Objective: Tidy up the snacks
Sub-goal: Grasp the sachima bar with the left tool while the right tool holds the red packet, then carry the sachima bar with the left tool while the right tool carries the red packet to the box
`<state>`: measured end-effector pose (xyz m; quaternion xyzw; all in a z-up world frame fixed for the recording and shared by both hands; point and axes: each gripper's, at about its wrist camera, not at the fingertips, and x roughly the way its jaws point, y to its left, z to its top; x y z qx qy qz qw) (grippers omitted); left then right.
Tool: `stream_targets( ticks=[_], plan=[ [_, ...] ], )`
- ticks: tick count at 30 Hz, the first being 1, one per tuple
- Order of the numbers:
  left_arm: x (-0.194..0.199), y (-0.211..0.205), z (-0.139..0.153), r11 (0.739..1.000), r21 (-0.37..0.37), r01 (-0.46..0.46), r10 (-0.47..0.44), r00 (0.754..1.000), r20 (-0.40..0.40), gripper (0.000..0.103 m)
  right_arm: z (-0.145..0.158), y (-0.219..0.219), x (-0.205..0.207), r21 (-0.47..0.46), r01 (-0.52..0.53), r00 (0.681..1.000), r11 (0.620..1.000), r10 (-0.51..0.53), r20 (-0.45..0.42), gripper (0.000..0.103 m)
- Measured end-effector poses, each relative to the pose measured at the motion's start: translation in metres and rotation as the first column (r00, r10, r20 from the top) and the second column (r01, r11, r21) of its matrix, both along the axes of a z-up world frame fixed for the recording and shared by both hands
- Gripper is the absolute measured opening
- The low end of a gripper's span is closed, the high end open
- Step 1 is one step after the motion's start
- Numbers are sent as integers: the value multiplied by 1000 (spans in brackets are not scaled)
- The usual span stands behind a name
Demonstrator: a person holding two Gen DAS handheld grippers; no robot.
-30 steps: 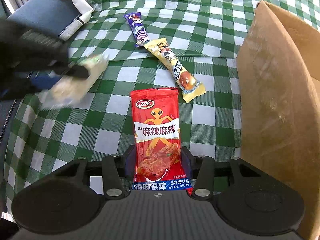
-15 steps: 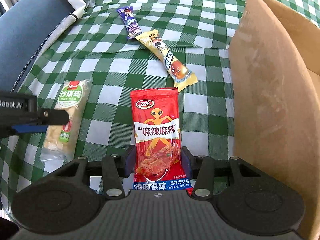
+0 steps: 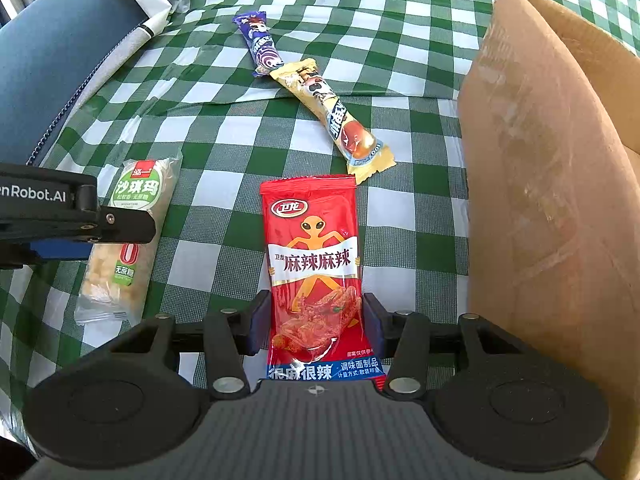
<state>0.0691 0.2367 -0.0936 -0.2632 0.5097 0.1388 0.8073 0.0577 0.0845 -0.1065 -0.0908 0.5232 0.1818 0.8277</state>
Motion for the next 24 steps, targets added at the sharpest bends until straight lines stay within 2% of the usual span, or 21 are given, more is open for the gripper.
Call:
stream_targets(
  ticks=[12,15,17,20,24],
  plan=[
    [4,-6,-5,998,52,34,-33,999,-29,58,1,-2,-3,-7,12,1000,1000,-12,22,49],
    [6,-8,-5,995,80,54,-51,998,-34,45,2,-2,-3,-7,15,999,1000,-15,30,49],
    [7,-11,-3,993,101,67,-64,997,-31,41,4,-1,-3,-5,16,999,1000,-16,37,49],
    [6,-15,4,986,150,77,-77,997,-2,40,8,-1,-5,3,20,998,1000,-20,56,48],
    [4,-10,13,991,127,44,-52,997,56,40,20,-3,-7,20,24,995,1000,-26,98,48]
  ],
)
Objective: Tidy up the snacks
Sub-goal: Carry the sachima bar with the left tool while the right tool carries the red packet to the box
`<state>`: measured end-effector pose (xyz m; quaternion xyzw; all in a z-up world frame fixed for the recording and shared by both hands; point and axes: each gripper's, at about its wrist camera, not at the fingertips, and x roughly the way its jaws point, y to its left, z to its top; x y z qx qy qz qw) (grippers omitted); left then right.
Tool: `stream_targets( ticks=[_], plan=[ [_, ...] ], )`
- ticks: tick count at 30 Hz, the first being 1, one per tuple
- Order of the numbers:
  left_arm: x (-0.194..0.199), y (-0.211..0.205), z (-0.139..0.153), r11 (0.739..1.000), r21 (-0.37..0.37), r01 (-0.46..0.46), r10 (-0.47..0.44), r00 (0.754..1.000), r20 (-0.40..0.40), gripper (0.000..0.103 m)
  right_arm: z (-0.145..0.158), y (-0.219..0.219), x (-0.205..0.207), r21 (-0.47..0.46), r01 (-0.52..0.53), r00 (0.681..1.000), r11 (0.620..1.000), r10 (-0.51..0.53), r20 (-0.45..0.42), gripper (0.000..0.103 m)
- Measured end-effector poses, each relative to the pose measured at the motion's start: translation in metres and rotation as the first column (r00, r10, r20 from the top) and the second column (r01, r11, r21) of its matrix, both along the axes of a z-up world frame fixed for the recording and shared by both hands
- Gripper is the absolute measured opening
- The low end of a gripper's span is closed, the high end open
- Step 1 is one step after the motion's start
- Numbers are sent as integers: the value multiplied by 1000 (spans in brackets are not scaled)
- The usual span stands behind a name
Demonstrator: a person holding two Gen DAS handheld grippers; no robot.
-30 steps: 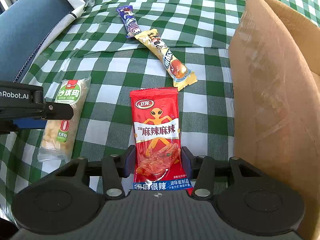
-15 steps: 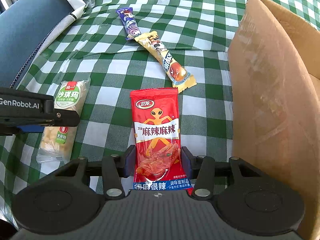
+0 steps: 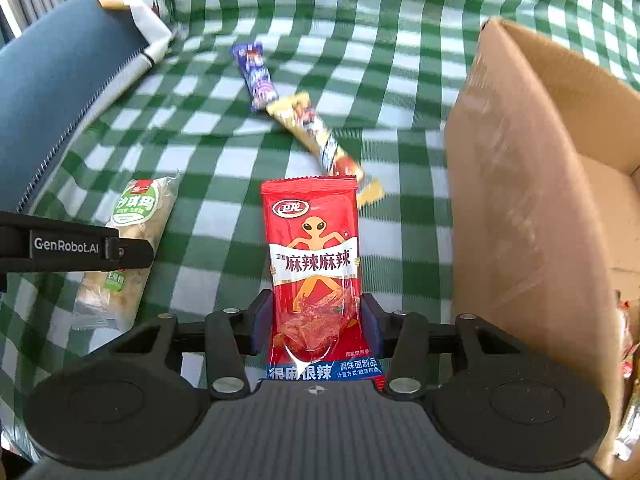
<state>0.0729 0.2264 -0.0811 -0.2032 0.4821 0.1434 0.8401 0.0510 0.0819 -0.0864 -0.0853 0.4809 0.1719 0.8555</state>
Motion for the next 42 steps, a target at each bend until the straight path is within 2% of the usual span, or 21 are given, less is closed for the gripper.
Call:
stream_targets(
  ticks=[9,21,25,28,33,37,42],
  plan=[
    [-7,3,29,998,-45,-34,41,984,171,40,35,-10,-3,72,17,992,997,-26,120,47],
    [-10,-10,65,997,-60,-40,61,917,395,40,80,-36,-10,139,44,954,989,-83,288,47],
    [-10,-20,76,998,-69,-12,43,883,468,40,96,-49,-16,158,51,930,986,-104,353,47],
    [-9,-32,82,997,-74,23,19,858,513,40,108,-63,-21,207,60,909,977,-140,394,47],
    [-8,-59,89,993,-65,95,-41,819,572,40,126,-90,-30,261,88,850,961,-209,484,47],
    [-7,-84,94,988,-35,152,-99,784,613,40,135,-112,-36,296,120,810,947,-266,523,47],
    [-7,-106,96,977,-38,208,-134,749,649,40,137,-140,-19,311,163,782,936,-314,538,47]
  ],
)
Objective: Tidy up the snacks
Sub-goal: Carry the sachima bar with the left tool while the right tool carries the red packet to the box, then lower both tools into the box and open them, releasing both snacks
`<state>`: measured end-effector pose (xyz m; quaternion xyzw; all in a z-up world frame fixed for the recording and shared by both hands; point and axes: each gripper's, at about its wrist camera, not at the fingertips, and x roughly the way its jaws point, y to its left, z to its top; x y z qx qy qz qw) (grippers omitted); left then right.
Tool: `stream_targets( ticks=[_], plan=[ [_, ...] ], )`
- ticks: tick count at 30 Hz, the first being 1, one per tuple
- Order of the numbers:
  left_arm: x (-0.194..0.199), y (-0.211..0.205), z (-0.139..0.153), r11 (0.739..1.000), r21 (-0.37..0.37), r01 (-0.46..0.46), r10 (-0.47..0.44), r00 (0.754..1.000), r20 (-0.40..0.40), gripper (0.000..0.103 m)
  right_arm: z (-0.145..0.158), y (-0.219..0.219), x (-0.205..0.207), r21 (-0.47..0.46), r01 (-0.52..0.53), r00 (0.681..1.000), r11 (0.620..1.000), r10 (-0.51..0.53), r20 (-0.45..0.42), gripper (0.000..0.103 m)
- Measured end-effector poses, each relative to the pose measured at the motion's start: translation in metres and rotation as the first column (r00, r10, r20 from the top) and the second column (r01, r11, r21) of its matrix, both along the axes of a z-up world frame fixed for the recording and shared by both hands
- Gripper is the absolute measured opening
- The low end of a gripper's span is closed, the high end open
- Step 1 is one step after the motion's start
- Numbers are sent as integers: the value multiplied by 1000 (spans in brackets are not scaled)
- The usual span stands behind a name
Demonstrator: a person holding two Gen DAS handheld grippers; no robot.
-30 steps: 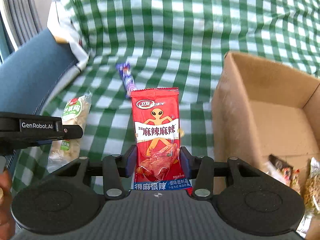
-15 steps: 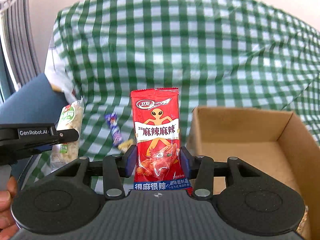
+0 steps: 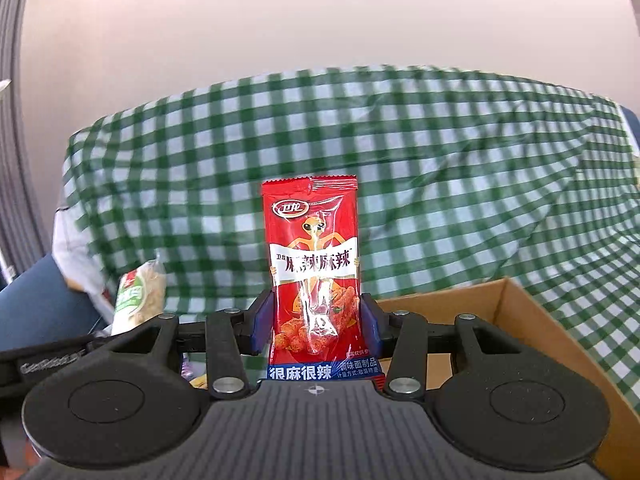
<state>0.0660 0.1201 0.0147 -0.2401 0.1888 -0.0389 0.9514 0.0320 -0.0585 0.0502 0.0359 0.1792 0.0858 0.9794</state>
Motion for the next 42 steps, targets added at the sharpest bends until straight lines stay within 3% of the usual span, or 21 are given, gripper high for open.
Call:
stream_targets(
  ticks=[4,17,29,34,36,38,40,42],
  plan=[
    [0,-15,-1,999,-19,44,-44,999,17,40,-1,-24,13,7,41,999,999,-41,2,47],
    [9,-70,-2,980,16,196,-197,978,63,40,-6,-83,43,15,150,988,989,-150,28,47],
    [17,-122,-15,943,98,319,-325,944,55,40,-4,-88,45,-22,191,979,981,-188,80,47],
    [24,-129,-17,931,82,355,-360,932,46,40,-4,-89,46,-52,206,975,977,-201,96,48],
    [29,-130,-19,925,68,374,-376,926,24,46,-5,-88,46,-79,231,969,970,-221,111,49],
    [32,-129,-20,930,61,363,-365,931,8,66,-5,-86,45,-105,271,958,957,-256,131,52],
    [34,-126,-22,935,53,350,-350,937,-6,67,-4,-86,45,-106,296,950,949,-281,137,71],
    [35,-123,-22,942,52,333,-333,943,-15,67,-6,-85,46,-102,304,948,947,-290,133,73]
  ],
)
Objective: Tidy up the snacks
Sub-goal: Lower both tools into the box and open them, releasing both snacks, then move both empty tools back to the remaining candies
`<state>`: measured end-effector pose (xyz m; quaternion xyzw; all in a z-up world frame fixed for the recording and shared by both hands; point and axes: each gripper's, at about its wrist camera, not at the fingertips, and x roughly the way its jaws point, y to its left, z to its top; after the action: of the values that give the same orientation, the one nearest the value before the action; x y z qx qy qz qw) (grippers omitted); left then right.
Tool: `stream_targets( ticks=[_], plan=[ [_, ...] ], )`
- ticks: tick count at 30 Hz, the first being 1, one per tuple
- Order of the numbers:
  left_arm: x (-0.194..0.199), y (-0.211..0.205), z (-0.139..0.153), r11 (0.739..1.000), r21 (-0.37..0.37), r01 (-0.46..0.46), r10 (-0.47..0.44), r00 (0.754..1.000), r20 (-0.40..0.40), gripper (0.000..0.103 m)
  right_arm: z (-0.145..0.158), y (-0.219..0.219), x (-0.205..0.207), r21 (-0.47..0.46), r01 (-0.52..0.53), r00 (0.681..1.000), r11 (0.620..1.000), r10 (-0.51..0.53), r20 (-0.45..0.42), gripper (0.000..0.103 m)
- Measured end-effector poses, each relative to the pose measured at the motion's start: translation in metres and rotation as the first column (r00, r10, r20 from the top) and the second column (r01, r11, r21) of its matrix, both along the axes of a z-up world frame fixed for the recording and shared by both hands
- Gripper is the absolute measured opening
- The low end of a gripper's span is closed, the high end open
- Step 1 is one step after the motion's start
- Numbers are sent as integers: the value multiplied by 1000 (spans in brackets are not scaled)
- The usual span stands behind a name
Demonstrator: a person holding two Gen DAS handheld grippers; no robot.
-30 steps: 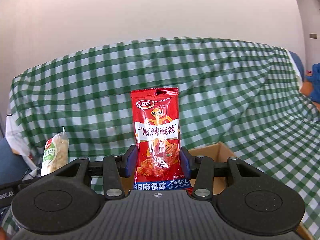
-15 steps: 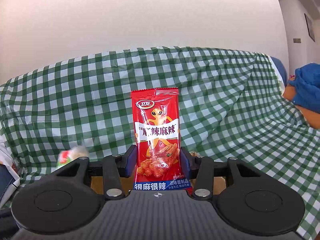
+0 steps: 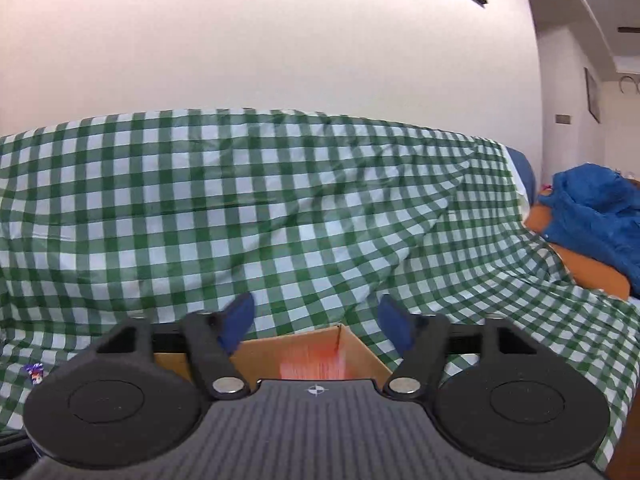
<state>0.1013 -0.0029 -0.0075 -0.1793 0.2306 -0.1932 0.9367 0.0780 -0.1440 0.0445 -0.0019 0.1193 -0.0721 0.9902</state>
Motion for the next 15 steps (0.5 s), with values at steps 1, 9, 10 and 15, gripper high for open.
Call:
stream_targets(
  ticks=[1,9,10,15],
  plan=[
    [1,1,0,1000,5,-10,10,1000,-2,66,-1,1,1,0,3,1000,1000,-3,-4,73],
    [5,14,1,995,71,-75,77,997,-23,42,-2,15,11,19,19,1000,1000,-20,13,73],
    [5,17,0,993,79,-86,89,996,-33,37,-2,19,12,21,16,1000,1000,-17,17,73],
    [5,54,6,988,56,-142,146,986,-81,15,-2,45,15,31,-21,1000,999,20,13,70]
  ],
)
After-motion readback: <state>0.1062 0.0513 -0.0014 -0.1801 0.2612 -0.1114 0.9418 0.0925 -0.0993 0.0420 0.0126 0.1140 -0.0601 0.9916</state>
